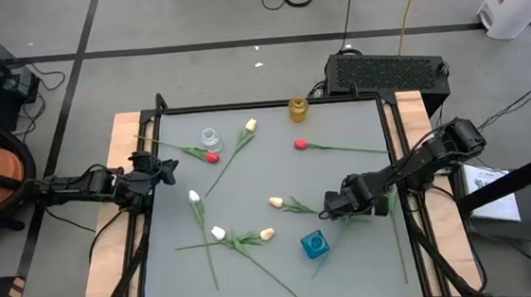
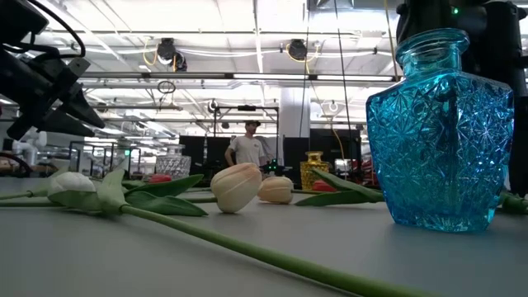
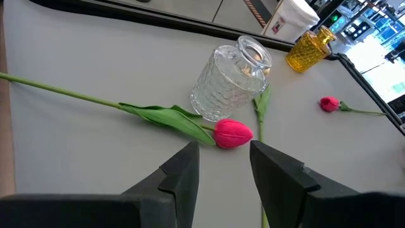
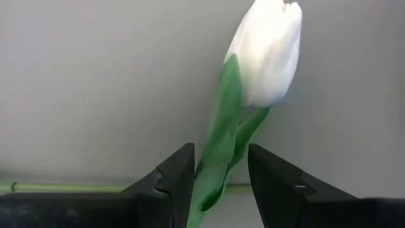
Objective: Sort flowers into vase by color
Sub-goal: Put the top right white tulip into the blue vase
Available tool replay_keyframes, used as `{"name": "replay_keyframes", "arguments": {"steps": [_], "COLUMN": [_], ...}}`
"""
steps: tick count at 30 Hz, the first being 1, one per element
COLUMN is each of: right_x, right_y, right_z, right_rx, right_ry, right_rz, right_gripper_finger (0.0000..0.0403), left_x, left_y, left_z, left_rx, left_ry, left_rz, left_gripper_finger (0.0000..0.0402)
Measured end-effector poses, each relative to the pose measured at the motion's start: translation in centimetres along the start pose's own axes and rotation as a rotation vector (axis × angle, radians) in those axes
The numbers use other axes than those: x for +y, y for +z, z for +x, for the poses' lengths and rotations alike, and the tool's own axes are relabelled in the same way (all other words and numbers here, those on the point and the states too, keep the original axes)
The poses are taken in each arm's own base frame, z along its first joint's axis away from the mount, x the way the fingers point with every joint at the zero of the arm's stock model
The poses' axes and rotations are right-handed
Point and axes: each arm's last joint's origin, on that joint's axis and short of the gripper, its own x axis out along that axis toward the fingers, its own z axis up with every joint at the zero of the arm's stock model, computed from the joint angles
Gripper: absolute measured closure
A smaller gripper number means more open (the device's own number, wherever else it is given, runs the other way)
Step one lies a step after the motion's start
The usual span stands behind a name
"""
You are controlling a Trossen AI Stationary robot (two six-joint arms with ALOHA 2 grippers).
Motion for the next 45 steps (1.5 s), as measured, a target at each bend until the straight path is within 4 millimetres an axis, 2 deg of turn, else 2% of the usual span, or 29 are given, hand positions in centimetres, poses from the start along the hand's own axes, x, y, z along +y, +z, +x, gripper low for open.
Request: {"name": "replay_keyframes", "arguments": {"steps": [10,38,45], "right_x": [0.24,0.0,0.03], "right_y": [-0.12,0.13,0.11], "right_z": [0.56,0.61,0.6], "right_rx": [0.025,-0.001,0.002], "right_ry": [0.048,0.026,0.028], "right_rz": [-0.007,-0.047,-0.061], "right_gripper_finger": [0.0264,0.0264,0.0301], "left_x": [0.0,0.0,0.0], "left_y": [0.0,0.0,0.0], "left_z": [0.0,0.0,0.0], "left_rx": [0.0,0.0,0.0], "left_ry": [0.0,0.0,0.0], "left_rz": [0.0,0.0,0.0], "left_gripper_finger": [0.0254,0.0254,0.0254]}}
